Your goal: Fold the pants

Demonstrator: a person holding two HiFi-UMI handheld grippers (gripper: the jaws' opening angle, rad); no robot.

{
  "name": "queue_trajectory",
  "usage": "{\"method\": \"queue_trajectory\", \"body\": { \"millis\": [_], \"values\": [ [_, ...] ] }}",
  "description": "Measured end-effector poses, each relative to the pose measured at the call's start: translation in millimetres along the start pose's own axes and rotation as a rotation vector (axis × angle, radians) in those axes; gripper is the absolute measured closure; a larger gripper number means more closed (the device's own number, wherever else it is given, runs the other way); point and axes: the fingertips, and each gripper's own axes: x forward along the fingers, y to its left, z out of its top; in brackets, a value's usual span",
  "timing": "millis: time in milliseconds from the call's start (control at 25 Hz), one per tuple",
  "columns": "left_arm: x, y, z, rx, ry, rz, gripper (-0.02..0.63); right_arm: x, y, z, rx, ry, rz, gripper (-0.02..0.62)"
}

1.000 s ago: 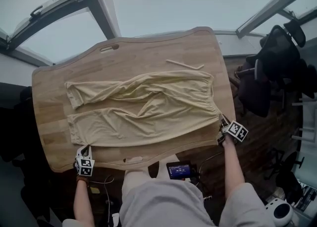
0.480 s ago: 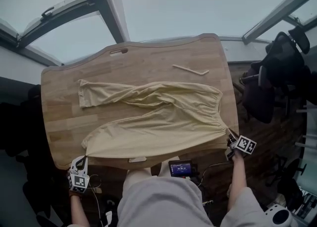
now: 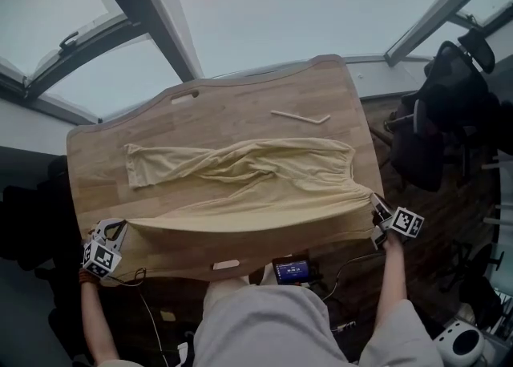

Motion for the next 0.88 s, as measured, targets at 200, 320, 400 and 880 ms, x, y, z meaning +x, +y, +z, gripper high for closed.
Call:
{"method": "queue_trajectory", "body": {
  "millis": [200,320,400,880],
  "values": [
    [43,93,31,0.094,0.03,-0.045,0.601,31,7,37,0.002,-0.019,-0.004,0.558],
    [85,144,41,0.07,0.051,-0.036,0.601,63,10,60,0.01,-0.039,-0.007,0.558],
    [114,169,45,0.034,0.073,-0.03,0.601,87,10,75,0.007,-0.044,-0.031,0.558],
    [180,254,35,-0.37,0.072,0.25,0.553,176,-30,116,-0.027,-0.12,-0.353,0.433]
  ]
}}
